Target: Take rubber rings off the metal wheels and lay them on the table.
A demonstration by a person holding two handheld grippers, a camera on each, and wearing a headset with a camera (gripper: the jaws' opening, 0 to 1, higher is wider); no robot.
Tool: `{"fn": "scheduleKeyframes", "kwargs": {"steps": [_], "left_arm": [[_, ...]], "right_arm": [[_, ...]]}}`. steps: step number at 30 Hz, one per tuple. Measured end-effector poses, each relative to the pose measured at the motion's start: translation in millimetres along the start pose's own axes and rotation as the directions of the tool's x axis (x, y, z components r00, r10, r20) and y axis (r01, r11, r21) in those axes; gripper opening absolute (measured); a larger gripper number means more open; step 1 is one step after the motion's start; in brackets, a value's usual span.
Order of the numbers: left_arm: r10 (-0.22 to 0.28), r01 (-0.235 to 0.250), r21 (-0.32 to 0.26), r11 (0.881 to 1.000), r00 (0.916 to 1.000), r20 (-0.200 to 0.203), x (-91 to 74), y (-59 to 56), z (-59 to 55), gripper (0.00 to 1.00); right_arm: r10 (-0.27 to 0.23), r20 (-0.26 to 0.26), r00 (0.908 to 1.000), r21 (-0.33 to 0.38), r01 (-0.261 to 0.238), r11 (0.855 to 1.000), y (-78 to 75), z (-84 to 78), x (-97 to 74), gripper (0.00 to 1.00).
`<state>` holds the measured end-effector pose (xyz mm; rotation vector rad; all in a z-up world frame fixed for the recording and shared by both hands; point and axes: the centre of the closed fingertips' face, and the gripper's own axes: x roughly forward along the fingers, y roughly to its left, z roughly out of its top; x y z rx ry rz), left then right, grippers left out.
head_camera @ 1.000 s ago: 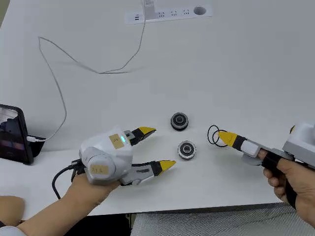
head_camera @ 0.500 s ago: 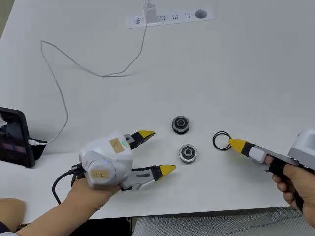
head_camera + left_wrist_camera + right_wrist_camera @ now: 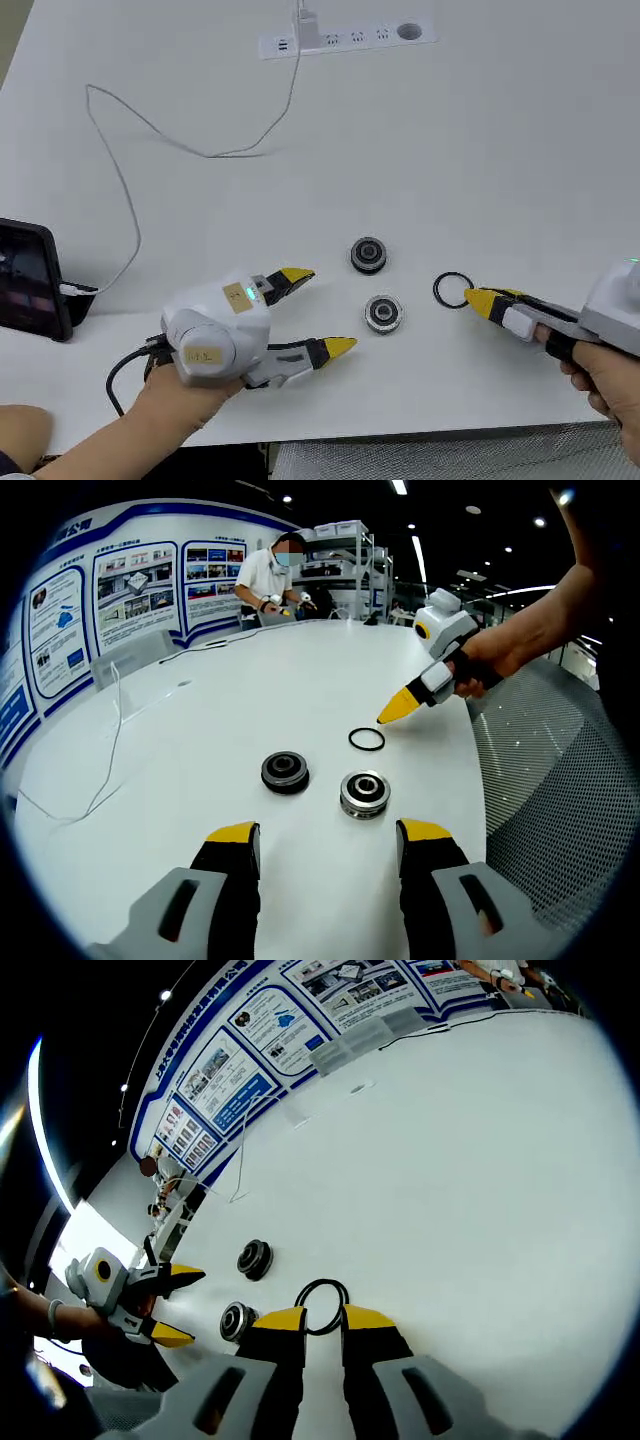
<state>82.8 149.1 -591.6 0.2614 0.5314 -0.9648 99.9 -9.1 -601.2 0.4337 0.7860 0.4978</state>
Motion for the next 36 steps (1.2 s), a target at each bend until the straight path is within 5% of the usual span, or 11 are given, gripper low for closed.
{"fn": "scheduleKeyframes", "kwargs": {"steps": [15, 36], "left_arm": [[0.003, -0.003, 0.003, 1.0, 1.0, 0.004, 3.0, 3.5, 6.1, 0.53], [0.017, -0.017, 0.029, 0.999, 0.9998, 0.008, 24.1, 19.9, 25.3, 0.44]], "right_arm": [[0.084, -0.009, 0.9964, -0.111, -0.084, 0.99, 34.5, 2.0, 15.4, 0.18], [0.132, -0.015, 0.9911, -0.212, -0.132, 0.968, 55.9, 17.0, 40.4, 0.12]]}}
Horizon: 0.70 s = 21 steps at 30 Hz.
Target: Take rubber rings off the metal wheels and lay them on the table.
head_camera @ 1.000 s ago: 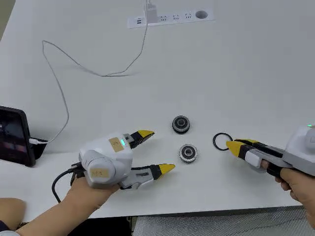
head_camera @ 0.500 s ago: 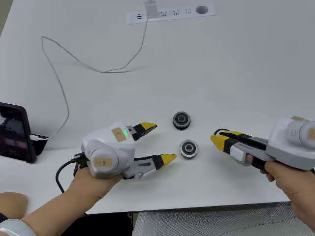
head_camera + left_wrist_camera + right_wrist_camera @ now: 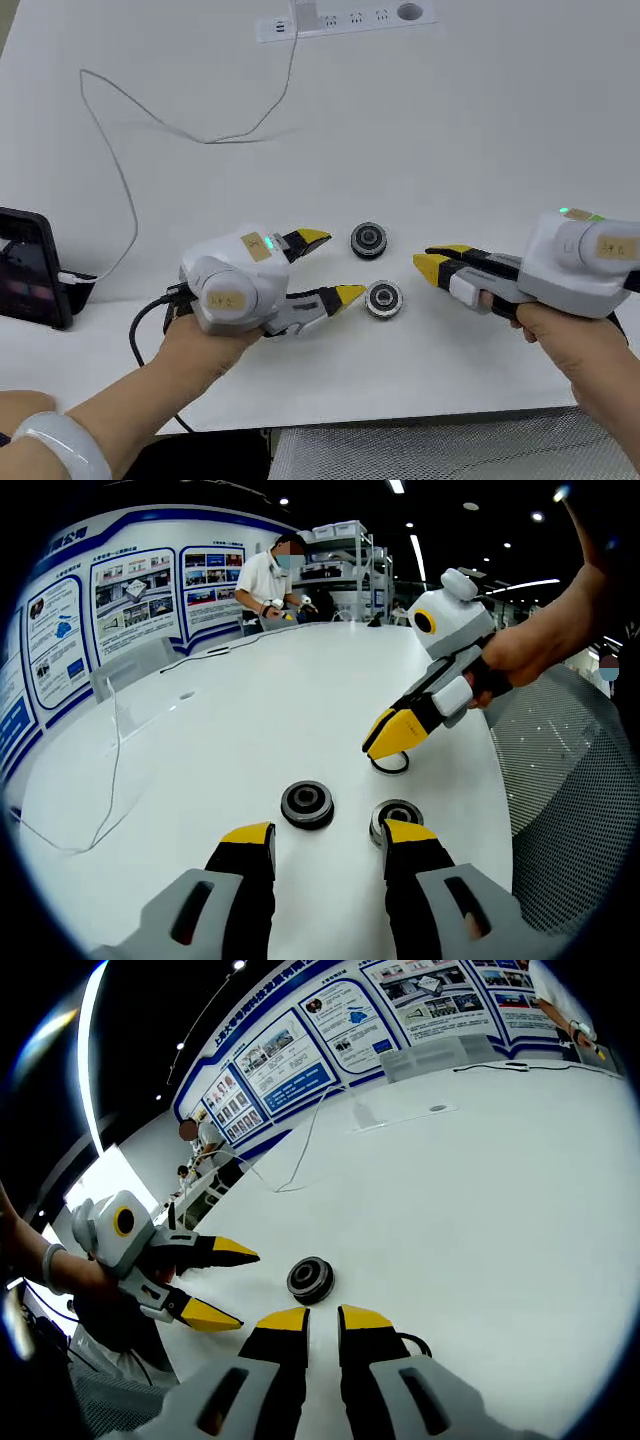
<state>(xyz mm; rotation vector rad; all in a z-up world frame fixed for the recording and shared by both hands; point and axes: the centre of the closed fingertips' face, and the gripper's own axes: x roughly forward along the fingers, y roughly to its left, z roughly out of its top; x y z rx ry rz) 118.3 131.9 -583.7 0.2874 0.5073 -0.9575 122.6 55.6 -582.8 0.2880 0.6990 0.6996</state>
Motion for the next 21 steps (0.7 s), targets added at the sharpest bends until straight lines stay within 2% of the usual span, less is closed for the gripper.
{"fn": "scheduleKeyframes", "kwargs": {"steps": [9, 21], "left_arm": [[-0.017, 0.017, 0.019, 1.0, 0.9999, 0.004, 15.2, 3.1, 10.4, 0.35], [-0.01, 0.011, 0.034, 0.999, 0.9996, -0.026, 30.4, 9.8, 12.1, 0.26]], "right_arm": [[0.006, -0.016, 0.9999, -0.024, -0.006, 1.0, 0.1, 3.2, 9.3, 0.11], [0.021, -0.021, 0.9995, -0.038, -0.022, 0.999, 0.0, 6.7, 16.7, 0.09]]}}
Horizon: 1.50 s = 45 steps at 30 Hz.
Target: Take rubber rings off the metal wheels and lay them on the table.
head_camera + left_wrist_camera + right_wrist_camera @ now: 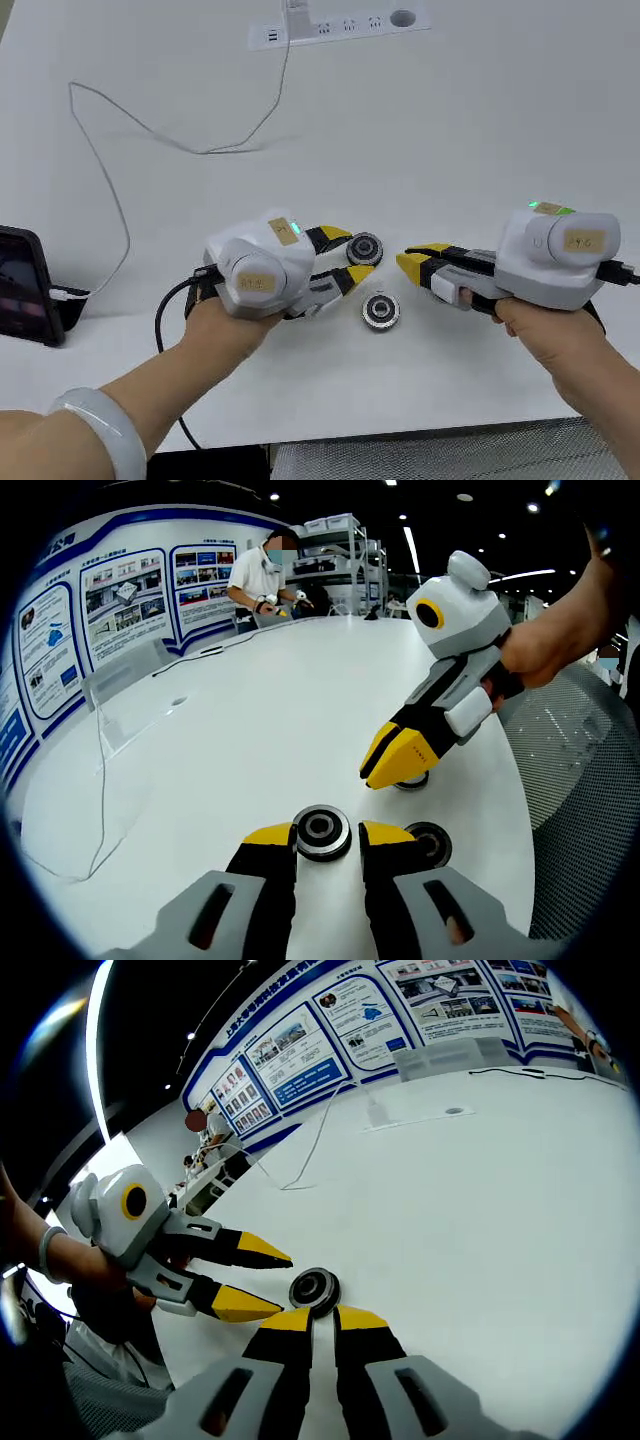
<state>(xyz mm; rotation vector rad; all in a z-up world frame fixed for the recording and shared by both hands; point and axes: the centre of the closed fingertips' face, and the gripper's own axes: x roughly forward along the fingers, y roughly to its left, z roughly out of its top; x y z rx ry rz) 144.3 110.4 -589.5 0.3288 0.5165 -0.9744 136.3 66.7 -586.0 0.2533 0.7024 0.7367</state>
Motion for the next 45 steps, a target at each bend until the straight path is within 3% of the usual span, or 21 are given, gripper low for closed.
{"fn": "scheduleKeyframes", "kwargs": {"steps": [20, 45], "left_arm": [[0.004, -0.005, -0.018, 1.0, 0.9988, -0.049, 15.4, 3.1, -5.0, 0.17], [-0.015, 0.015, -0.024, 1.0, 0.9994, -0.032, 17.6, 3.8, -3.8, 0.14]], "right_arm": [[0.006, 0.009, 0.9999, 0.009, -0.006, 1.0, -2.1, 2.4, 5.3, 0.09], [0.015, 0.019, 0.9997, 0.083, -0.017, 0.996, -1.1, 6.1, 16.5, 0.09]]}}
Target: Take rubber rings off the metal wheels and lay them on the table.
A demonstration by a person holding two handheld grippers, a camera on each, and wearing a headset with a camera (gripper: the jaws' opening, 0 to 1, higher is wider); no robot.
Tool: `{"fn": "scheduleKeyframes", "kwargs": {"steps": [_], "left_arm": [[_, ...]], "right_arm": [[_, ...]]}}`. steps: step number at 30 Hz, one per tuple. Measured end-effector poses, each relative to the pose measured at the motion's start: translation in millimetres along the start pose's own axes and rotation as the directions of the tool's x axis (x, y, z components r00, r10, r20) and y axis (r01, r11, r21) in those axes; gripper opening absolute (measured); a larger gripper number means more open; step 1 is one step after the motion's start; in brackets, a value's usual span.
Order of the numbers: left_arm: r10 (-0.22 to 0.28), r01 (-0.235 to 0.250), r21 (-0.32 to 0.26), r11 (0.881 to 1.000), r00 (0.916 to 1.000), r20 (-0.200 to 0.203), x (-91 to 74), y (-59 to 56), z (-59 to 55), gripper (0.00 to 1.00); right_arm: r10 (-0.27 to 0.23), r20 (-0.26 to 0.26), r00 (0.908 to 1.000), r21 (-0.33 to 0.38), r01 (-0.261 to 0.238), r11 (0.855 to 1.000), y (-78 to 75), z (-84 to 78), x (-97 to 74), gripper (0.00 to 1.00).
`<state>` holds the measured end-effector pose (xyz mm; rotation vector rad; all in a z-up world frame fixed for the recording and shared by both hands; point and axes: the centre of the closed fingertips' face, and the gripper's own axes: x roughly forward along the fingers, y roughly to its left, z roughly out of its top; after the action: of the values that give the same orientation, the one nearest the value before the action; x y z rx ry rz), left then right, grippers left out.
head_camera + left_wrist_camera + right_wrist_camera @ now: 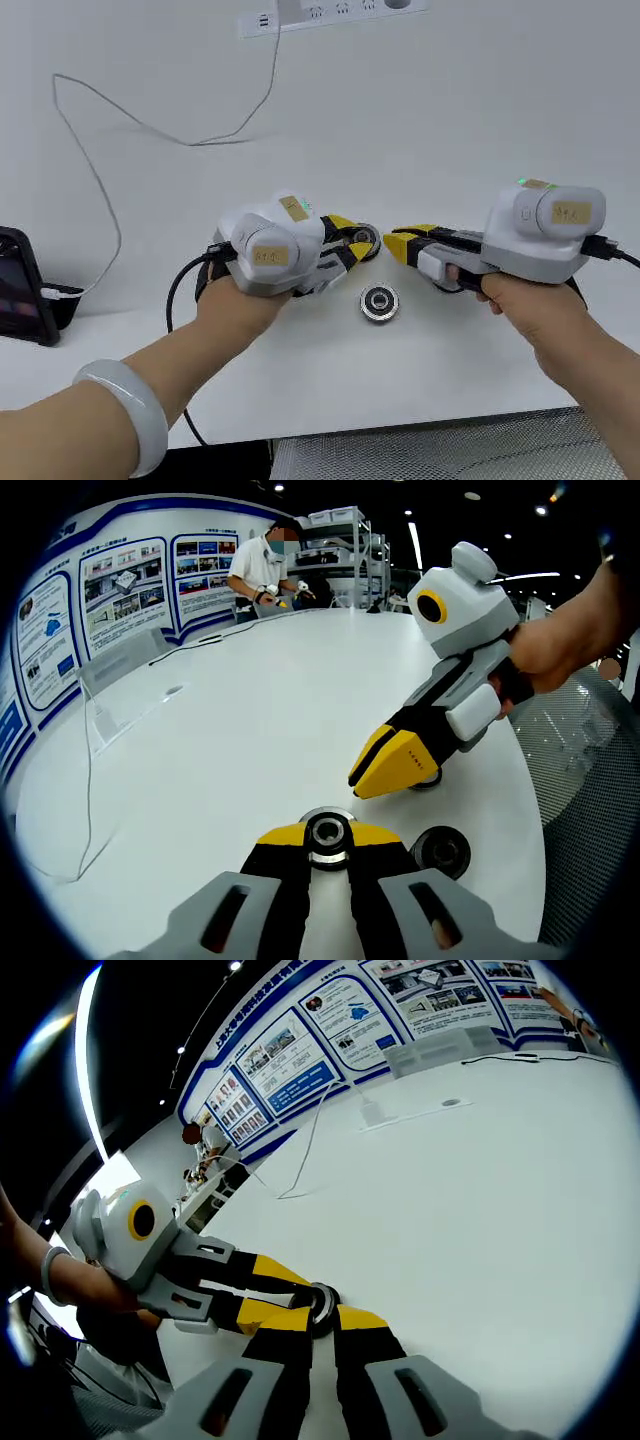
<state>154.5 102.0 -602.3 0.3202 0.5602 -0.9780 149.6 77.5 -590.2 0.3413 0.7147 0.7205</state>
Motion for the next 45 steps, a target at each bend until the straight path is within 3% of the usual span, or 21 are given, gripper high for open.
{"fn": "scheduleKeyframes", "kwargs": {"steps": [22, 28, 37, 45], "left_arm": [[0.002, -0.002, -0.001, 1.0, 1.0, 0.003, -1.0, 0.8, -1.2, 0.13], [0.006, -0.006, -0.006, 1.0, 1.0, 0.004, -1.0, 1.6, -2.1, 0.13], [0.007, -0.007, -0.009, 1.0, 1.0, 0.005, -1.1, 2.2, -2.8, 0.13], [0.008, -0.008, -0.013, 1.0, 0.9999, 0.008, -1.5, 1.6, -2.6, 0.13]], "right_arm": [[0.01, -0.02, 0.9997, 0.096, -0.008, 0.995, -4.4, -8.4, 14.3, 0.1], [0.018, -0.012, 0.9998, 0.159, -0.016, 0.987, -6.5, -9.3, 18.1, 0.1], [0.026, -0.009, 0.9996, 0.198, -0.024, 0.98, -6.0, -11.5, 18.9, 0.12], [0.05, 0.009, 0.9987, 0.291, -0.051, 0.955, -6.0, -13.1, 18.7, 0.12]]}}
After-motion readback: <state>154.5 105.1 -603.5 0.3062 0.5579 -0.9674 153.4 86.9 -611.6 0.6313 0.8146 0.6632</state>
